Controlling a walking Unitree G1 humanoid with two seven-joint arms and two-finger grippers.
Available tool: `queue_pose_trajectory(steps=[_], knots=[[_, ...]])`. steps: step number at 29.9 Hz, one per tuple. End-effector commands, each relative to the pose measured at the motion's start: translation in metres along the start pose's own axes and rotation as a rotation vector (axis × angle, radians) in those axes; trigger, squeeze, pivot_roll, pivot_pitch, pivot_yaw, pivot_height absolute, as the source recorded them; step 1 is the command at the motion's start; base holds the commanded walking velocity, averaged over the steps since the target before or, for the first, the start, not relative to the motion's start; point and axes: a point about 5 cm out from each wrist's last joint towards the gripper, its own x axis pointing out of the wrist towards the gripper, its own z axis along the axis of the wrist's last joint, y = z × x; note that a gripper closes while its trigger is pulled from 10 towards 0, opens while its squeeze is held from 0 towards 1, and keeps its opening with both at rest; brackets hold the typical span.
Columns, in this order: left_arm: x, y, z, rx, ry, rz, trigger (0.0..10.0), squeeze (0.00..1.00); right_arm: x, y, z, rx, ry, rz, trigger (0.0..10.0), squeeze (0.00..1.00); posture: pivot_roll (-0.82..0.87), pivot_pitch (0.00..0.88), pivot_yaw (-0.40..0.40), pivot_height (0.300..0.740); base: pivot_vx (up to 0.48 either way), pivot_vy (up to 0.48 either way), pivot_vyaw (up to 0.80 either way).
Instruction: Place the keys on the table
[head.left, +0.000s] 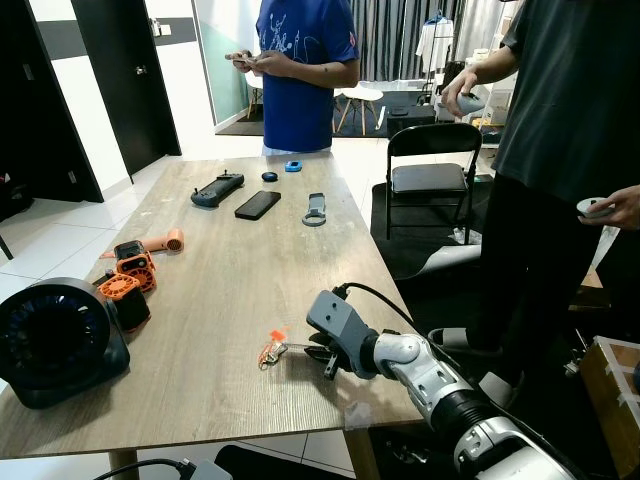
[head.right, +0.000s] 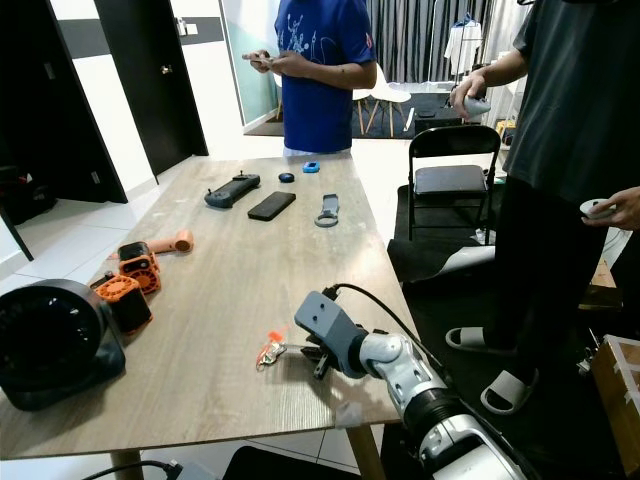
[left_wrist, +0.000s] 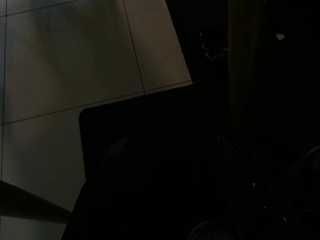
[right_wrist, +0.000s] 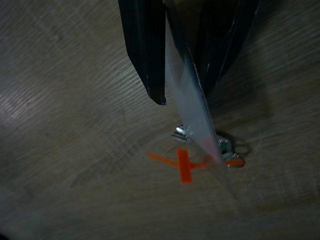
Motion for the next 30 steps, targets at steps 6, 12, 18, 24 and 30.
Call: queue_pose_trajectory(steps=[6, 12, 18, 24, 30], knots=[[-0.003, 0.001, -0.005, -0.004, 0.022, 0.003, 10.0, 0.0, 0.001, -0.004, 0.03, -0.022, -0.195, -0.036, 10.0, 0.0, 0.01, 0.071, 0.041, 0.74, 0.0, 0.0, 0.0], [-0.004, 0.003, -0.006, -0.002, 0.031, 0.007, 10.0, 0.0, 0.001, -0.001, 0.047, -0.024, -0.336, -0.056, 10.0, 0.0, 0.01, 0.067, 0.04, 0.74, 0.0, 0.0, 0.0], [-0.004, 0.003, -0.006, 0.0, 0.033, 0.007, 10.0, 0.0, -0.002, -0.003, 0.051, -0.011, -0.378, -0.08, 10.0, 0.0, 0.01, 0.062, 0.039, 0.74, 0.0, 0.0, 0.0], [-0.003, 0.003, -0.005, -0.001, 0.03, 0.005, 10.0, 0.0, -0.008, -0.017, 0.011, 0.13, -0.208, -0.225, 10.0, 0.0, 0.01, 0.062, 0.039, 0.74, 0.0, 0.0, 0.0], [0.0, 0.002, 0.001, -0.012, -0.01, 0.019, 10.0, 0.0, -0.014, -0.032, -0.01, 0.332, -0.138, -0.367, 10.0, 0.0, 0.01, 0.093, 0.034, 0.74, 0.0, 0.0, 0.0]])
